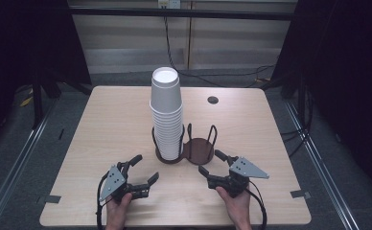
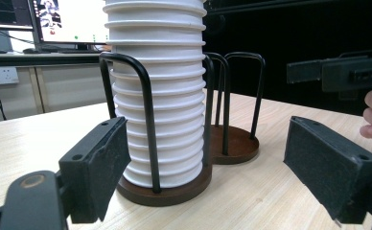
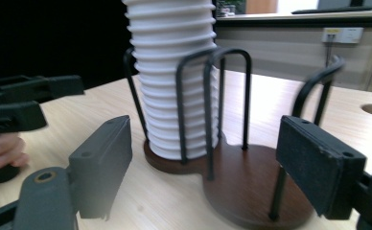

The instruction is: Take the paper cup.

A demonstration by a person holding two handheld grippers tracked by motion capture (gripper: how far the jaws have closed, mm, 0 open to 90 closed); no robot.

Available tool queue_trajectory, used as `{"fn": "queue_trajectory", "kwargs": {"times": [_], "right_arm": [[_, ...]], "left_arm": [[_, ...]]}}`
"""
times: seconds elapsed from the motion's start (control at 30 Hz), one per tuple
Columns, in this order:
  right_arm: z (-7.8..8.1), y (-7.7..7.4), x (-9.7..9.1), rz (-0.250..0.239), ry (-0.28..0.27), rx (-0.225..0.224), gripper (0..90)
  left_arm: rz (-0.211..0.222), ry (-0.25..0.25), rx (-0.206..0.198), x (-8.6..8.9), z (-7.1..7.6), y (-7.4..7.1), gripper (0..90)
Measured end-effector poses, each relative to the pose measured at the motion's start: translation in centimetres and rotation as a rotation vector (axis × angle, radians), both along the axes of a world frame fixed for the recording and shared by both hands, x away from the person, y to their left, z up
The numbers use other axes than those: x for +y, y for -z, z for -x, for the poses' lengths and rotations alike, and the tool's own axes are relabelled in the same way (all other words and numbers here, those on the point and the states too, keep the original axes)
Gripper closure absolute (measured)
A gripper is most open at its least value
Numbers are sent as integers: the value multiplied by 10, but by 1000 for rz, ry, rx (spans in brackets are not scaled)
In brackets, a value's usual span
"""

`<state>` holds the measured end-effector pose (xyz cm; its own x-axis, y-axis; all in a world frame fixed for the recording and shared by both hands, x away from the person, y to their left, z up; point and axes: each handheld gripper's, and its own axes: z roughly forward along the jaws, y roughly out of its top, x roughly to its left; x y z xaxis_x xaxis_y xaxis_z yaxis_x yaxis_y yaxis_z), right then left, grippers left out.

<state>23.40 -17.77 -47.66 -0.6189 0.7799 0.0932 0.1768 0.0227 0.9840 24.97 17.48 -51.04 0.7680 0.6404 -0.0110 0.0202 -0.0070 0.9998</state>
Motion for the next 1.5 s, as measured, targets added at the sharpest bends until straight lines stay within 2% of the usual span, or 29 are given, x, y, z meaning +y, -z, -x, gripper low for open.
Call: {"fn": "queue_trajectory", "kwargs": {"times": [0.1, 0.27, 0.4, 0.5, 0.6, 0.83, 0.87, 0.9, 0.93, 1.03, 1.2, 1.23, 1.33, 1.43, 1.47, 1.5], "right_arm": [[-2, -5, 3, 0, -24, -2, 213], [-4, -17, 8, 17, -58, -4, 212], [-8, -26, 16, 33, -78, -20, 203], [-11, -30, 17, 37, -83, -13, 204], [-17, -41, 20, 42, -101, 2, 204], [-25, -58, 24, 44, -95, 0, 158], [-28, -64, 24, 35, -99, 5, 139], [-28, -64, 24, 35, -99, 5, 139], [-31, -70, 24, 27, -112, 12, 133], [-34, -76, 25, 29, -134, 15, 132], [-42, -95, 28, 45, -187, 22, 140], [-42, -95, 28, 45, -187, 22, 140], [-48, -109, 28, 42, -214, 23, 146], [-52, -116, 29, 42, -227, 18, 148], [-57, -124, 30, 49, -235, 15, 148], [-57, -124, 30, 49, -235, 15, 148]], "left_arm": [[-10, -2, -7, 1, 0, 0, 156], [4, -23, 3, 0, 1, 0, 154], [-3, -61, -1, 2, 2, 0, 153], [-2, -56, 0, 2, 2, 0, 153], [-2, -56, 0, 2, 2, 0, 155], [-15, -48, -15, 2, 1, 0, 156], [2, -49, -1, 1, 2, 0, 156], [2, -49, -1, 1, 2, 0, 156], [3, -49, -1, 1, 2, 0, 156], [4, -49, -1, 1, 2, 0, 156], [3, -48, -1, 1, 2, 0, 157], [4, -49, -1, 1, 2, 0, 157], [5, -47, 1, 1, 2, 0, 157], [4, -47, 1, 1, 2, 0, 156], [4, -45, 0, 1, 2, 0, 157], [4, -45, 0, 1, 2, 0, 156]]}}
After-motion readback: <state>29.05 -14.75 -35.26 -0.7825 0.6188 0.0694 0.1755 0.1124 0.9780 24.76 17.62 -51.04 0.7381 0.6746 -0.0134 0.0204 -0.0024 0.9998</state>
